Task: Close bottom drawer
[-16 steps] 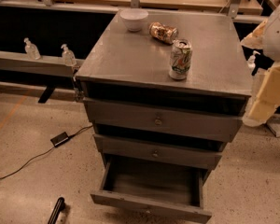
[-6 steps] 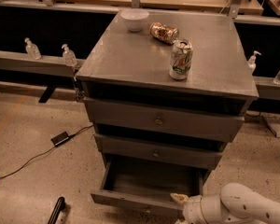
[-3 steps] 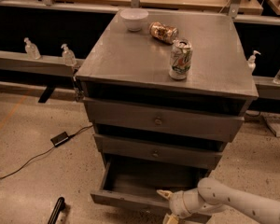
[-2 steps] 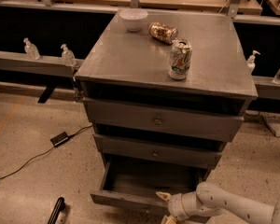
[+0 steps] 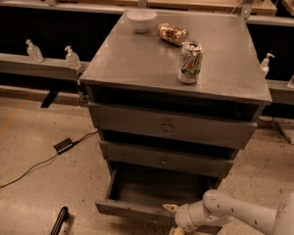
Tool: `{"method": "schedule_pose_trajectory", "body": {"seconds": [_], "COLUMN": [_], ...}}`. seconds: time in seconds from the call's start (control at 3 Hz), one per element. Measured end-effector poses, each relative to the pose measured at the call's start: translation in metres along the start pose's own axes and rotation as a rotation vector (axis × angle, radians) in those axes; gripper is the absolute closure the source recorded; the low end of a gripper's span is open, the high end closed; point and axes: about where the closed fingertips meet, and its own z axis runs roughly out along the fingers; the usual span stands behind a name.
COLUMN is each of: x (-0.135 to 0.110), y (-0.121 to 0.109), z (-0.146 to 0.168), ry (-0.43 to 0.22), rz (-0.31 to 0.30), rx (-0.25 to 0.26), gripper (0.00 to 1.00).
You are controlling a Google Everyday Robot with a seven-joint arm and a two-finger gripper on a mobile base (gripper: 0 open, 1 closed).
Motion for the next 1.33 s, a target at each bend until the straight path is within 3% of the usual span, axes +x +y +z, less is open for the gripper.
{"method": "schedule_pose_trajectory", "body": {"seconds": [0.67, 1.0, 1.33], "x": [0.038, 0.06, 0.078], "y": [0.008, -0.004, -0.023], "z": [0.012, 0.027, 0.038], "ry": [-0.019, -0.021, -0.008], "rz": [-0.048, -0.095, -0.131], "rx": [0.029, 0.064, 0.141], "gripper": [0.39, 0.7, 0.95]}}
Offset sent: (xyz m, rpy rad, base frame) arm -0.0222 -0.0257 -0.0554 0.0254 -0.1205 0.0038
